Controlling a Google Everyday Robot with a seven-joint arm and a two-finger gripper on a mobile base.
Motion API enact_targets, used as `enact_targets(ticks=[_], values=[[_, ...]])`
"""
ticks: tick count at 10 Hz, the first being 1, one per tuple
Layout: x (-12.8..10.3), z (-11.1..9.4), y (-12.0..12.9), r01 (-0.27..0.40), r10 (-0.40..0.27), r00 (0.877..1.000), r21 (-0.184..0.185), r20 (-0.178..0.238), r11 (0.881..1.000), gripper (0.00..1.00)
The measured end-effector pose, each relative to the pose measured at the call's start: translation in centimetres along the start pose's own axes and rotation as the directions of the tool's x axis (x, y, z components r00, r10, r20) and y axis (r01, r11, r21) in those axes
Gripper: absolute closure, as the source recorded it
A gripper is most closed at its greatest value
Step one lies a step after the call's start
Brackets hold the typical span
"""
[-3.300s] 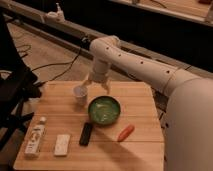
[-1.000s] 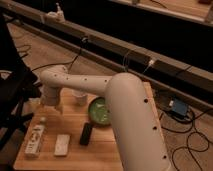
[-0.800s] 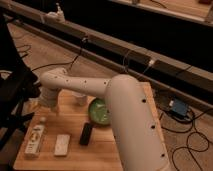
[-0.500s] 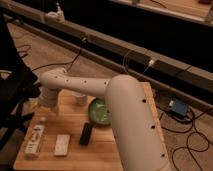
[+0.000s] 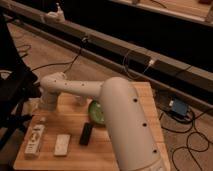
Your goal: Stand the bottle upright
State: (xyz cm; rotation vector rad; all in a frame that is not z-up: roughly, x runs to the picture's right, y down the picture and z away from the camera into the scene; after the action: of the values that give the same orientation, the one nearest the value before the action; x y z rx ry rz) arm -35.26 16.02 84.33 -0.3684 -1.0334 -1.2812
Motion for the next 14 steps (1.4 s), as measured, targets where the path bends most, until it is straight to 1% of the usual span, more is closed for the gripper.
enact_targets(ticks=[1,3,4,5,6,7,9,11,12,14], values=[[0.0,0.8,0.1,-0.003,0.004,1.000,-0.013,0.014,1.000,0.20],[0.4,2.4,0.0,-0.012,0.012,0.999,-0.012,0.047,1.000,0.20],[0.5,2.9,-0.2,-0.013,0.013,0.998,-0.009,0.061,1.000,0.23],[0.7,3.3,-0.1,-0.008,0.009,0.997,-0.014,0.074,1.000,0.32],[0.9,3.5,-0.4,0.007,-0.006,0.997,-0.022,0.078,1.000,0.43],[1.1,3.5,-0.6,0.021,-0.019,0.997,-0.028,0.074,0.999,0.52],[1.4,3.0,-1.1,0.044,-0.041,0.997,-0.040,0.068,0.998,0.72],[1.1,2.1,-1.8,0.054,-0.050,0.996,-0.051,0.073,0.997,0.92],[1.2,1.3,-2.3,0.062,-0.058,0.996,-0.053,0.064,0.997,0.98],[1.2,-0.4,-3.4,0.087,-0.084,0.996,-0.073,0.042,0.994,1.00]])
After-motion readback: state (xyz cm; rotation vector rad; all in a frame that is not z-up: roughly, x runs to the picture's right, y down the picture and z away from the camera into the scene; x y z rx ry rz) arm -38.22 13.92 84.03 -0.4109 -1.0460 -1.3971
